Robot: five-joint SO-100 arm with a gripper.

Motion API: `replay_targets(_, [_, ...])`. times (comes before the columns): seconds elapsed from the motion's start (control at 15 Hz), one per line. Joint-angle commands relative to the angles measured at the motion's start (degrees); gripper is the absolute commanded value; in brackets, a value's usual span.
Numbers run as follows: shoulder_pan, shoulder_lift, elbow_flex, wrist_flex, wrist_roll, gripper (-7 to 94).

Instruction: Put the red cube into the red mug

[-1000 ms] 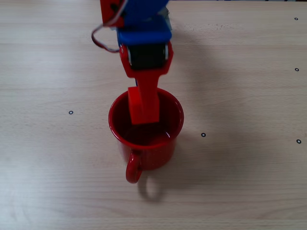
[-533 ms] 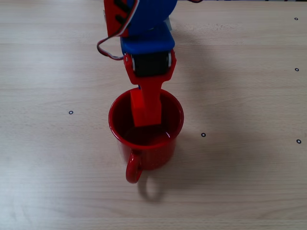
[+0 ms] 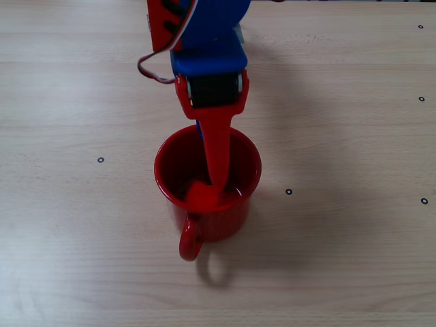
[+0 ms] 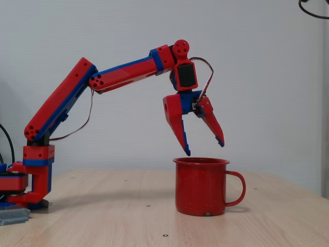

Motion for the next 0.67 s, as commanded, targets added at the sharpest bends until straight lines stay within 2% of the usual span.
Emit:
replay_targets(0.0, [0.2, 7.9, -1.1, 0.8, -0.8, 34])
replay_targets(0.4, [0.4, 10.6, 0.6, 0.6, -1.1, 35])
replay_targets(0.6, [0.5, 13.1, 0.6, 0.5, -3.2, 32])
